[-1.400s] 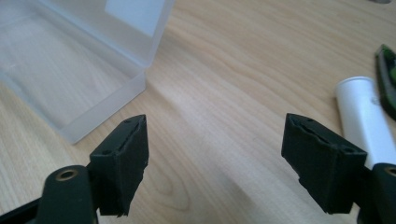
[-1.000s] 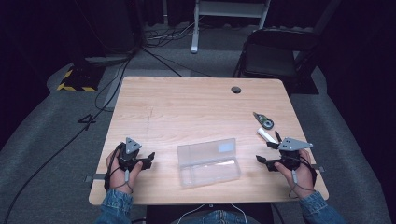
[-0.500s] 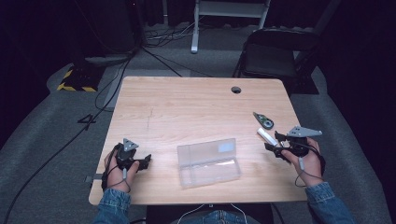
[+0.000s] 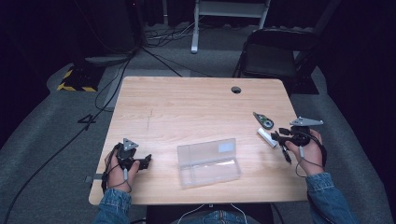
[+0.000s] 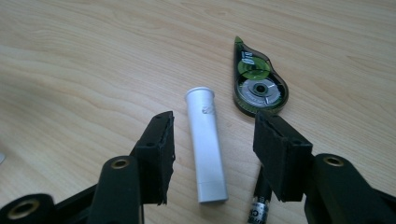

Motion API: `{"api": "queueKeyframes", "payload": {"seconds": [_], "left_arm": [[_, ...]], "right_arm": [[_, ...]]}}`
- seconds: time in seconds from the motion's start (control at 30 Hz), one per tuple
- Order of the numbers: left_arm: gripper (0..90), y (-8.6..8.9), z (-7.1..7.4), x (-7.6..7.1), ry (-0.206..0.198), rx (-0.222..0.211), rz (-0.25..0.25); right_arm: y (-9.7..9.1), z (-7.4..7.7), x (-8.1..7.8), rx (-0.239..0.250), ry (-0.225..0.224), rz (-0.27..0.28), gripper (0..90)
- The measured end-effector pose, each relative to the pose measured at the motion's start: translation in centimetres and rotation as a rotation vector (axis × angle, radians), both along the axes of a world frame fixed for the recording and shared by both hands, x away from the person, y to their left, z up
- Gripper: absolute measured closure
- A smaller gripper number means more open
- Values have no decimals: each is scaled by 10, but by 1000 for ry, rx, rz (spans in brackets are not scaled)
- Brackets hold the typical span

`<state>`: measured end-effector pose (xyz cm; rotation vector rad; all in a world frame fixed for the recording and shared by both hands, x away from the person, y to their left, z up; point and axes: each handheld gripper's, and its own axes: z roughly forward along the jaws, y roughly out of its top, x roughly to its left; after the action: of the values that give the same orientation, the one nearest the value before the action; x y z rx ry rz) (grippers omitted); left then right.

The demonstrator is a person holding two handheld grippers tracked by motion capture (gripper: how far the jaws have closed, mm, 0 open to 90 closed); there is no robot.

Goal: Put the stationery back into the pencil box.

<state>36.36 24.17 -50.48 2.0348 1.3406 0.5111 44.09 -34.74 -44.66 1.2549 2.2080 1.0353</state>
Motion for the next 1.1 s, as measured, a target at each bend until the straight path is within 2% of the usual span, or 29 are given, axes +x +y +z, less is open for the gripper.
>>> {"api": "queueKeyframes", "payload": {"seconds": [0.1, 0.2, 0.3, 0.5, 0.67, 0.77, 1.0, 1.1], "left_arm": [[155, 0, 0, 0, 1, -1, 1], [154, 0, 0, 0, -2, -2, 2], [154, 0, 0, 1, -2, -2, 1], [154, 0, 0, 1, -2, -2, 0], [154, 0, 0, 1, -1, -1, -4], [154, -1, 0, 1, -1, -4, 0], [154, -1, 0, 1, 0, -4, 0], [154, -1, 0, 1, 0, -3, -2]], "right_arm": [[3, -3, 7, -23, 40, 4, 511], [5, -6, 10, -32, 50, 14, 538], [11, -10, 14, -50, 79, 27, 560], [14, -9, 21, -70, 78, 19, 547], [5, -8, 24, -67, 92, -56, 601], [-1, -11, 26, -98, 108, -95, 645], [-7, -21, 29, -126, 155, -137, 690], [-10, -27, 30, -126, 192, -156, 726]]}}
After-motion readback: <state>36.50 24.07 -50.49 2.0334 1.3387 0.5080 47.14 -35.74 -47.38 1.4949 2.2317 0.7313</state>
